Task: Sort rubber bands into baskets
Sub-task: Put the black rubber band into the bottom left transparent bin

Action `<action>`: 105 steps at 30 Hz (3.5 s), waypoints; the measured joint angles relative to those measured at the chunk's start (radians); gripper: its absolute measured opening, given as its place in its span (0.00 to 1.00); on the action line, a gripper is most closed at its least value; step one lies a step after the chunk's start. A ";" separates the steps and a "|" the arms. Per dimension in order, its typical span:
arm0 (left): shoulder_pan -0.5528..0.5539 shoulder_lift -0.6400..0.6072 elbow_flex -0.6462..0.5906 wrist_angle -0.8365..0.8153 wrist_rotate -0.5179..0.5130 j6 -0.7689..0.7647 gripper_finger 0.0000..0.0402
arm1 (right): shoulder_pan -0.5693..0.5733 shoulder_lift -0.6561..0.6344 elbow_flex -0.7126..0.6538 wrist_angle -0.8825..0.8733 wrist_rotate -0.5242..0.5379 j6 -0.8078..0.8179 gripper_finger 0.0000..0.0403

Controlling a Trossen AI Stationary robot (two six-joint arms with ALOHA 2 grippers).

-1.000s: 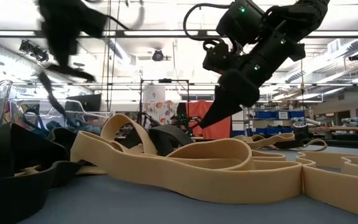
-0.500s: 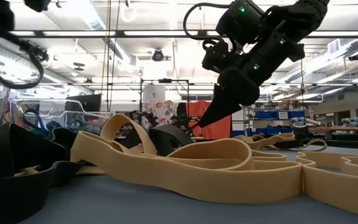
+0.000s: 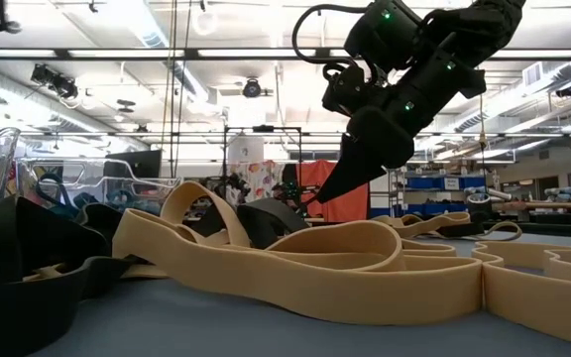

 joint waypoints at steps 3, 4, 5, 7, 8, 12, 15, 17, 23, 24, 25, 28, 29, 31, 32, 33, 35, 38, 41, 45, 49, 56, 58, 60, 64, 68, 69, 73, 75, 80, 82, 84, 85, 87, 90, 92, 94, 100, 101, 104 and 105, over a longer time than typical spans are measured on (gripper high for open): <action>-0.010 0.000 -0.018 0.044 0.039 -0.030 0.02 | 0.000 0.000 0.000 0.002 0.000 0.000 0.43; -0.010 0.000 -0.019 0.042 0.024 -0.030 0.03 | 0.000 0.000 0.000 0.002 0.000 0.000 0.43; -0.009 0.000 -0.019 0.042 -0.001 -0.028 0.03 | 0.000 0.000 0.000 0.002 0.000 0.000 0.43; -0.007 0.000 -0.019 0.042 -0.068 -0.027 0.04 | 0.000 0.000 0.000 0.003 0.000 0.000 0.43; -0.007 -0.001 -0.019 0.043 -0.094 -0.024 0.05 | 0.000 0.000 0.000 0.006 0.000 0.000 0.43; -0.007 -0.001 -0.019 0.042 -0.151 -0.004 0.14 | 0.000 0.000 0.000 0.006 -0.004 0.000 0.43; -0.007 -0.001 -0.019 0.041 -0.185 0.001 0.23 | 0.000 0.000 0.000 0.007 -0.009 0.000 0.43; -0.006 -0.001 -0.019 0.038 -0.188 0.001 0.29 | 0.000 0.000 0.000 0.007 -0.009 0.000 0.43; 0.040 -0.001 -0.019 0.014 -0.347 0.060 0.39 | 0.000 0.000 0.000 0.011 -0.009 0.000 0.43; 0.058 -0.001 -0.018 0.014 -0.405 0.078 0.39 | 0.000 0.000 0.000 0.013 -0.009 0.000 0.43; 0.081 -0.001 -0.014 0.014 -0.461 0.093 0.39 | 0.000 0.000 0.000 0.016 -0.009 0.000 0.43; 0.163 -0.001 0.010 0.019 -0.589 0.151 0.37 | 0.000 0.000 0.000 0.034 -0.010 0.000 0.43; 0.190 -0.001 0.021 0.019 -0.625 0.167 0.37 | 0.000 0.000 0.000 0.039 -0.011 0.000 0.43; 0.242 -0.001 0.038 0.045 -0.689 0.211 0.37 | 0.000 0.000 0.000 0.045 -0.017 0.000 0.43; 0.266 -0.001 0.044 0.068 -0.718 0.238 0.36 | 0.000 0.000 0.000 0.047 -0.022 0.000 0.43; 0.289 -0.001 0.049 0.097 -0.742 0.269 0.36 | 0.000 0.000 0.000 0.049 -0.024 0.000 0.43; 0.337 -0.001 0.049 0.164 -0.779 0.329 0.36 | 0.000 0.000 0.000 0.051 -0.026 0.000 0.43; 0.413 0.025 0.050 0.273 -0.804 0.406 0.36 | 0.000 0.000 0.000 0.050 -0.026 0.000 0.43; 0.476 0.094 0.050 0.425 -0.813 0.505 0.36 | 0.000 0.000 0.000 0.042 -0.026 0.000 0.43; 0.552 0.235 0.050 0.659 -0.814 0.694 0.33 | 0.000 0.000 0.000 0.027 -0.026 0.000 0.43; 0.644 0.363 0.050 0.780 -0.815 0.895 0.31 | 0.000 0.000 0.000 0.017 -0.026 0.000 0.43; 0.863 0.523 0.049 0.826 -0.796 0.993 0.31 | 0.000 0.000 0.000 0.006 -0.026 0.000 0.43; 0.909 0.553 0.049 0.876 -0.792 1.000 0.31 | 0.000 0.000 0.000 0.001 -0.026 0.000 0.43; 0.946 0.578 0.049 0.933 -0.764 1.014 0.31 | 0.000 0.000 0.000 -0.004 -0.026 0.000 0.43; 0.992 0.617 0.049 1.011 -0.676 1.009 0.31 | 0.000 0.000 0.000 -0.011 -0.026 0.000 0.43; 1.010 0.648 0.049 1.042 -0.636 0.989 0.31 | 0.000 0.000 0.000 -0.012 -0.026 -0.005 0.43; 1.013 0.654 0.049 1.042 -0.636 0.989 0.31 | 0.000 0.000 0.000 -0.012 -0.026 -0.005 0.43; 1.014 0.682 0.049 1.046 -0.634 0.989 0.31 | 0.000 0.000 0.000 -0.017 -0.026 -0.006 0.43; 1.014 0.693 0.049 1.053 -0.635 0.989 0.31 | 0.000 0.000 0.000 -0.017 -0.025 -0.006 0.43; 1.014 0.697 0.050 1.056 -0.638 0.992 0.22 | 0.000 0.000 0.000 -0.017 -0.023 -0.008 0.43; 1.015 0.697 0.050 1.057 -0.638 0.993 0.14 | 0.000 0.000 0.000 -0.016 -0.023 -0.008 0.43; 1.014 0.697 0.050 1.057 -0.638 0.997 0.05 | 0.000 0.000 0.000 -0.016 -0.022 -0.008 0.43; 1.014 0.697 0.050 1.057 -0.637 0.998 0.02 | 0.000 0.000 0.000 -0.017 -0.022 -0.008 0.43; 1.014 0.697 0.050 1.057 -0.636 0.999 0.02 | 0.000 0.000 0.000 -0.017 -0.022 -0.008 0.43; 1.014 0.676 0.049 1.042 -0.636 1.000 0.01 | 0.000 0.000 0.000 -0.017 -0.022 -0.008 0.43; 1.014 0.648 0.048 1.034 -0.635 1.003 0.02 | 0.000 0.000 0.000 -0.017 -0.022 -0.008 0.43; 1.013 0.614 0.048 1.033 -0.635 1.007 0.02 | 0.000 0.000 0.000 -0.017 -0.021 -0.008 0.43; 1.013 0.572 0.048 1.023 -0.638 1.097 0.05 | 0.000 0.000 0.000 -0.018 -0.021 -0.008 0.43; 1.013 0.572 0.048 1.021 -0.638 1.109 0.05 | 0.000 0.000 0.000 -0.017 -0.021 -0.008 0.43; 1.013 0.589 0.048 1.015 -0.638 1.149 0.10 | 0.000 0.000 0.000 -0.017 -0.021 -0.008 0.43; 1.013 0.599 0.048 1.008 -0.638 1.152 0.13 | 0.000 0.000 0.000 -0.018 -0.021 -0.008 0.43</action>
